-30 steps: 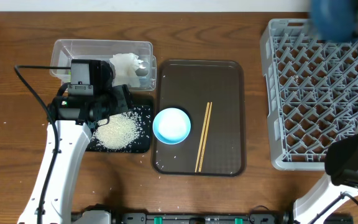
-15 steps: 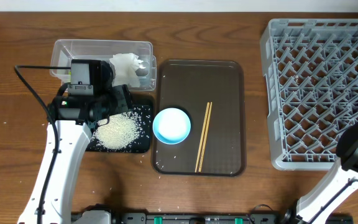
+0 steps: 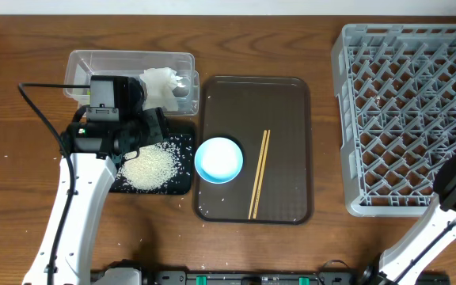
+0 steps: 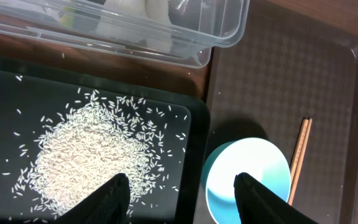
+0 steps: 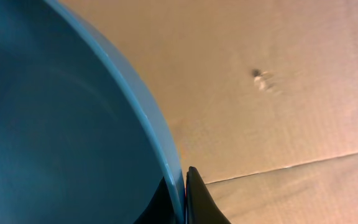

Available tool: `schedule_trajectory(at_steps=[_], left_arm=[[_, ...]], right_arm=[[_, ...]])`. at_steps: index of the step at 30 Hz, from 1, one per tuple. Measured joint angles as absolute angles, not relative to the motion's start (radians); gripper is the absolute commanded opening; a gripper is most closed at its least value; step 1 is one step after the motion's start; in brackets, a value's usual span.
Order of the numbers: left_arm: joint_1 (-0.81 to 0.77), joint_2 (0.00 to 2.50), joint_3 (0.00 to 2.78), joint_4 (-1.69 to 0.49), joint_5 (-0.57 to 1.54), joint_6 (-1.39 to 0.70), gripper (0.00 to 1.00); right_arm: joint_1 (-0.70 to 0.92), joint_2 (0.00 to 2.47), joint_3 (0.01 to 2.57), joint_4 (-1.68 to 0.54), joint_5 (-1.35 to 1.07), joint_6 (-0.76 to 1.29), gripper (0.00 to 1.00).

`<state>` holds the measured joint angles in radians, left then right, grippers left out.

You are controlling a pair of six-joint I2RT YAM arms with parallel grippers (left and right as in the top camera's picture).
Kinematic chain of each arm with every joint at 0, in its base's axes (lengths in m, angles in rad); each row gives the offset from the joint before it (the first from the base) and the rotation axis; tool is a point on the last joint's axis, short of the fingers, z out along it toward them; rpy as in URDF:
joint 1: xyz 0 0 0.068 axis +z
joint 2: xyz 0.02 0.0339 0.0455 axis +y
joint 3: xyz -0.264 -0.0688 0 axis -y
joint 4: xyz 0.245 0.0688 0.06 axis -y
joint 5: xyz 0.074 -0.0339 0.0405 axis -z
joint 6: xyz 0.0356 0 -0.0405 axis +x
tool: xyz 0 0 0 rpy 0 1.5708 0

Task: Sort waste into correct bins and load items into the dishwasher rack
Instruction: 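Carry the blue plate into the dish rack and release it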

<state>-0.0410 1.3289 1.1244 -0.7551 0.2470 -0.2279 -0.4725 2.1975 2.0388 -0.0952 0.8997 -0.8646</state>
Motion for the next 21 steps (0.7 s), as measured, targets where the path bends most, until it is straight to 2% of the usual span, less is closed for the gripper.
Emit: schedule_trajectory(at_steps=[15,17,20,21], left_arm=[[-0.041,1.329,1.124,-0.754,0.247,-0.228,0.57],[-0.041,1.329,1.124,-0.754,0.247,-0.228,0.57],[-0.041,1.329,1.124,-0.754,0.247,-0.228,0.57],[-0.041,1.329,1.124,-0.754,0.247,-0.228,0.57]], right_arm=[[-0.482,2.239,2.003,-0.114,0.897,-0.867,0.01],[-0.477,2.239,2.004,-0.137,0.895,-0.843,0.03],[-0.469,2.239,2.008,-0.201,0.881,-0.799,0.17],[-0.463,2.239,2.008,-0.239,0.867,-0.787,0.18]])
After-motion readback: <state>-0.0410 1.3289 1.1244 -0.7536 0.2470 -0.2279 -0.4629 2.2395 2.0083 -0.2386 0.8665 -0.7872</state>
